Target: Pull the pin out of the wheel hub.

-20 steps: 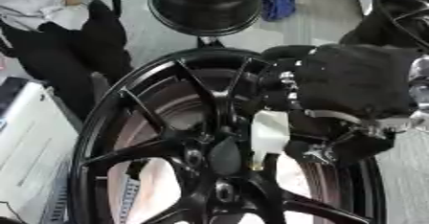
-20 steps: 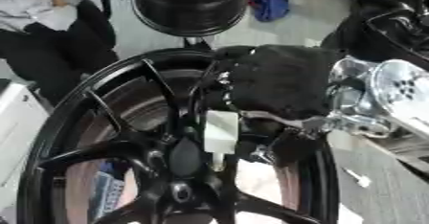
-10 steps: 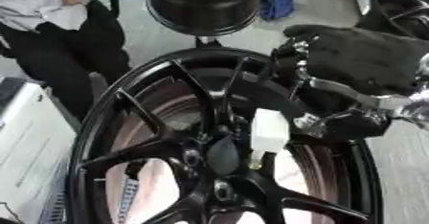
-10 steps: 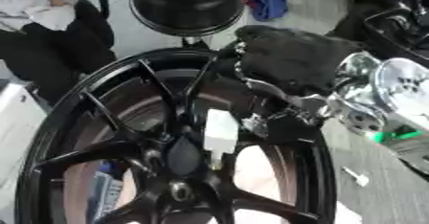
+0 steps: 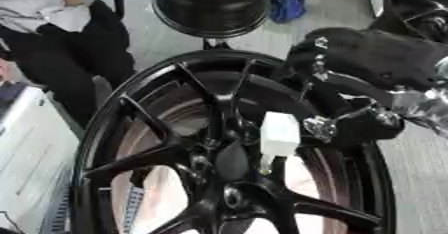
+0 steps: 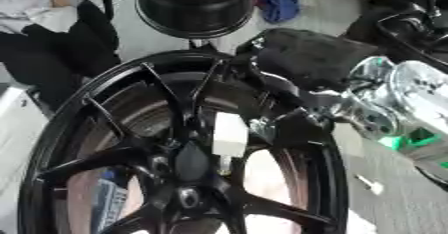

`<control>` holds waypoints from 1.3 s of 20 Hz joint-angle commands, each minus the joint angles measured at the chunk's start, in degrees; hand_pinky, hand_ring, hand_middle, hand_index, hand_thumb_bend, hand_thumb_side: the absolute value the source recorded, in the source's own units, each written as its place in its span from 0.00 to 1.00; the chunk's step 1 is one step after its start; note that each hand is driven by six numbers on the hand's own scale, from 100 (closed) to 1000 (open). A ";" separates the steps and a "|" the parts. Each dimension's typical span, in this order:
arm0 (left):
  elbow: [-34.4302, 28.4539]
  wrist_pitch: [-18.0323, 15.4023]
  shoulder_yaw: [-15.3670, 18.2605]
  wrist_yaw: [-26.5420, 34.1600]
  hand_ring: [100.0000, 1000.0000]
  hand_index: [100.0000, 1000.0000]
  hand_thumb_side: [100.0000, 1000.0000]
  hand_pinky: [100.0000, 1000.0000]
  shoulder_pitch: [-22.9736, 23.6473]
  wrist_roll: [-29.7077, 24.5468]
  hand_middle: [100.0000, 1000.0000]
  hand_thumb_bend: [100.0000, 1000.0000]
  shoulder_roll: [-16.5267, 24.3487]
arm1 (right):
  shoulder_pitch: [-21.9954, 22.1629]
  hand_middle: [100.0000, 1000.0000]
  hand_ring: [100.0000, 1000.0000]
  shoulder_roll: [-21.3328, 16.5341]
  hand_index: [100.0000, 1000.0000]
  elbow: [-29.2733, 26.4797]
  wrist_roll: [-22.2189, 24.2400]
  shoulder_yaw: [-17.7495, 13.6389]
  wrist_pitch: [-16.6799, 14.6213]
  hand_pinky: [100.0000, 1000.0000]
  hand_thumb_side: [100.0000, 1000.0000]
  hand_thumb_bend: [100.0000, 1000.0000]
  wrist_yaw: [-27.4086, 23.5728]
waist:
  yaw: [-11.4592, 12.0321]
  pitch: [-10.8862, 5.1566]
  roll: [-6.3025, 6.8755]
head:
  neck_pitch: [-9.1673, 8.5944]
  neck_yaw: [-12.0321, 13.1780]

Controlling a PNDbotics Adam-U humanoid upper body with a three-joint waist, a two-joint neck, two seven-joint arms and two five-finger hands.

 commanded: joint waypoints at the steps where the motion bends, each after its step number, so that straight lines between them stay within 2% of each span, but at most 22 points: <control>1: -0.95 0.05 0.04 0.16 0.47 0.66 0.30 0.58 -0.08 -0.06 0.48 0.08 0.85 | -1.11 0.68 0.79 -1.71 0.80 -0.36 0.23 -0.91 1.96 0.96 0.13 0.00 -1.18 | -0.34 -1.84 0.82 | 0.59 -0.14; 5: -0.95 0.16 0.07 0.29 0.47 0.66 0.29 0.58 0.18 0.00 0.48 0.08 0.99 | -1.06 0.68 0.80 -1.42 0.80 -0.36 0.53 -0.55 4.85 0.94 0.15 0.00 -2.86 | -1.04 -3.15 1.19 | 1.77 -0.27; 10: -0.95 0.26 0.18 0.44 0.47 0.66 0.29 0.59 0.57 0.07 0.48 0.08 1.11 | -1.26 0.70 0.81 -1.00 0.82 -0.36 1.71 -0.27 8.17 0.92 0.12 0.00 -5.88 | -1.68 -4.91 1.57 | 2.81 -0.35; 15: -0.95 0.53 0.25 0.69 0.47 0.66 0.28 0.59 1.10 0.13 0.48 0.09 1.33 | -1.37 0.71 0.82 0.05 0.83 -0.36 3.24 0.28 11.55 0.92 0.14 0.00 -7.76 | -2.11 -6.55 1.91 | 5.15 -1.17; 20: -0.95 0.75 0.39 0.83 0.47 0.66 0.28 0.59 1.85 0.33 0.48 0.09 1.46 | -0.62 0.70 0.83 1.58 0.83 -0.36 5.19 0.77 15.47 0.92 0.14 0.00 -7.12 | -2.32 -7.58 2.04 | 7.27 -1.80; 26: -0.95 0.97 0.41 0.85 0.47 0.66 0.28 0.59 2.44 0.30 0.48 0.09 1.91 | -0.31 0.70 0.84 3.25 0.83 -0.36 7.08 1.69 17.92 0.92 0.14 0.00 -6.78 | -2.79 -8.22 1.96 | 9.50 -2.00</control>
